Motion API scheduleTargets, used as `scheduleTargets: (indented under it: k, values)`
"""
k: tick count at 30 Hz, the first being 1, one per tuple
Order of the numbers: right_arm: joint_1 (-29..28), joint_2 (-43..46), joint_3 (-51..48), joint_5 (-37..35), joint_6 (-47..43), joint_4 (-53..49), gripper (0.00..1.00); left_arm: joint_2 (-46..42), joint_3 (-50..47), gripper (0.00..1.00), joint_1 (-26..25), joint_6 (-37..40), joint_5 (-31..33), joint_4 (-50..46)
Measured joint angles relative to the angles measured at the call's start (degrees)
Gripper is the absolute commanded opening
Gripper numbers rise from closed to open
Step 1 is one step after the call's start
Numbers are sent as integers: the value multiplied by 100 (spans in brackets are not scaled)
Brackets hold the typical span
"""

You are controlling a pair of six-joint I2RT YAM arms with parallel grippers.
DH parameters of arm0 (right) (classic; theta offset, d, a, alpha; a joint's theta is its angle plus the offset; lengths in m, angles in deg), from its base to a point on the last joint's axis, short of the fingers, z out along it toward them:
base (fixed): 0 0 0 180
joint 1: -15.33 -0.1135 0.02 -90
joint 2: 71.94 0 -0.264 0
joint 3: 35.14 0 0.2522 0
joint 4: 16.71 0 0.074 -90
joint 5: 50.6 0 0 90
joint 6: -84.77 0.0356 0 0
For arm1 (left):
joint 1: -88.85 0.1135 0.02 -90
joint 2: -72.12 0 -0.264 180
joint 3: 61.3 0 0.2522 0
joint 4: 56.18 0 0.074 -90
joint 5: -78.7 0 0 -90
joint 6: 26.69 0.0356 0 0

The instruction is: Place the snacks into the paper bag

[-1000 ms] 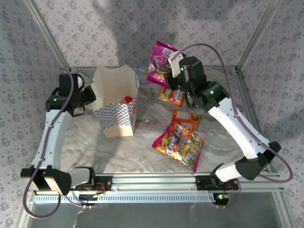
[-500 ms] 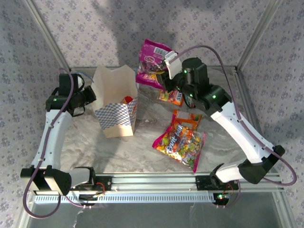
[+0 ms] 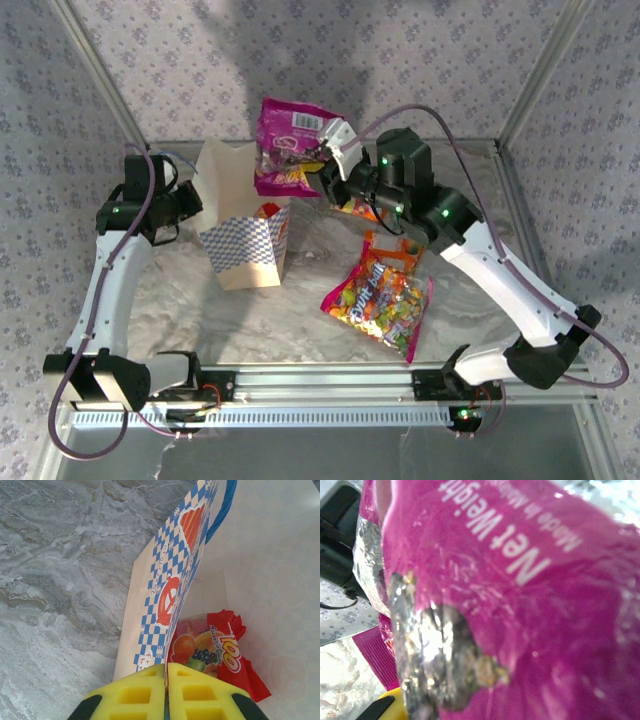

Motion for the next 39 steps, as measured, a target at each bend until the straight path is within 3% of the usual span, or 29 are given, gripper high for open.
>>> scheduleTargets:
  k: [17,39]
  values:
    - [-214,-890,439,396,85,236,13,-153,-103,7,0,44,-146,26]
    - [-356,-2006,1121,299,328,678,13,-153,-111,7,0,120,-146,26]
